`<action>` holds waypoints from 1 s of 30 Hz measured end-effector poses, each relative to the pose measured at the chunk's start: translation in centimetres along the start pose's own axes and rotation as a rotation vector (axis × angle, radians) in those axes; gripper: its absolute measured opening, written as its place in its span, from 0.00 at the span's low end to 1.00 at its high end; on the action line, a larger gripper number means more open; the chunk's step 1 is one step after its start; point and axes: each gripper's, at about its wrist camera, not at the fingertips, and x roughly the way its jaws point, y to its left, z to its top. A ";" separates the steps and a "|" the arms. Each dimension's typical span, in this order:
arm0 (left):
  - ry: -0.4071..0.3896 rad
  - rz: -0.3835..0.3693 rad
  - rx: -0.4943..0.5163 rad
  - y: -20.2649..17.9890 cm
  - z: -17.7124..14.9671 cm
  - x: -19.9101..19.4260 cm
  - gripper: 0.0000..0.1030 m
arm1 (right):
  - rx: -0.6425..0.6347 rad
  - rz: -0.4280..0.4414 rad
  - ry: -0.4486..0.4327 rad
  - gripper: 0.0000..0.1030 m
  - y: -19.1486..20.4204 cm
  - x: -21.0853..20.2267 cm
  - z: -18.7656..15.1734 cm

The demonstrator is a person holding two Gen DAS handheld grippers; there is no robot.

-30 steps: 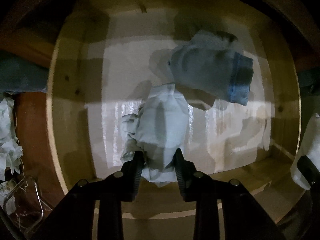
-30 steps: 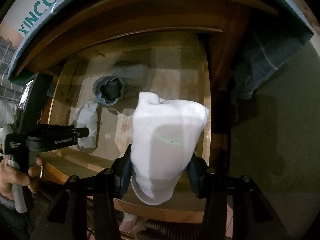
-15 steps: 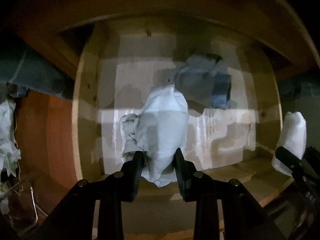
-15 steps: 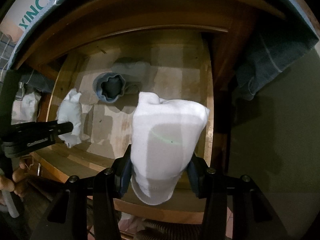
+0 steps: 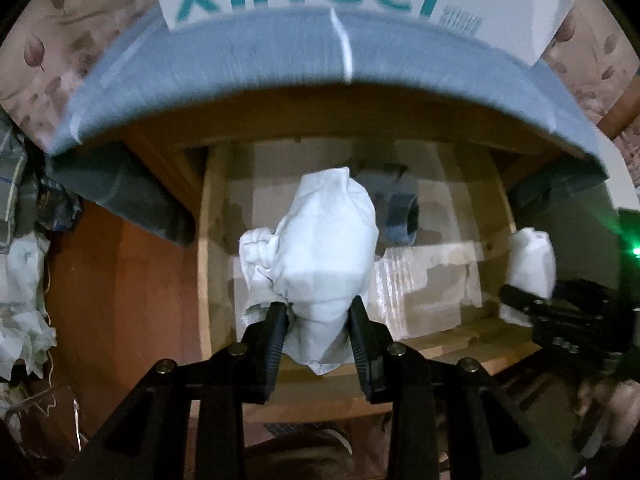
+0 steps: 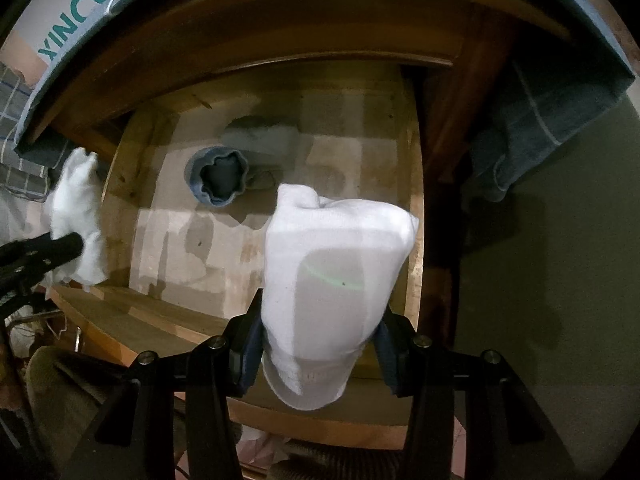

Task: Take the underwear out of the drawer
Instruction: 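Lift the light blue underwear out of the drawer toward the white box with the left gripper, then lower the light blue underwear into the white box and open the left gripper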

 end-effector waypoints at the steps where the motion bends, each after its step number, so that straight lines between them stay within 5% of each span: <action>1: -0.014 -0.003 0.002 0.0 0.1 -0.7 0.30 | -0.003 -0.004 0.004 0.43 0.1 0.1 0.0; 20: -0.388 -0.005 0.052 0.4 5.9 -20.0 0.30 | -0.009 -0.005 -0.010 0.43 0.2 -0.2 -0.1; 30: -0.495 -0.001 0.036 0.7 14.0 -22.7 0.30 | -0.008 0.003 -0.012 0.43 0.1 -0.3 -0.1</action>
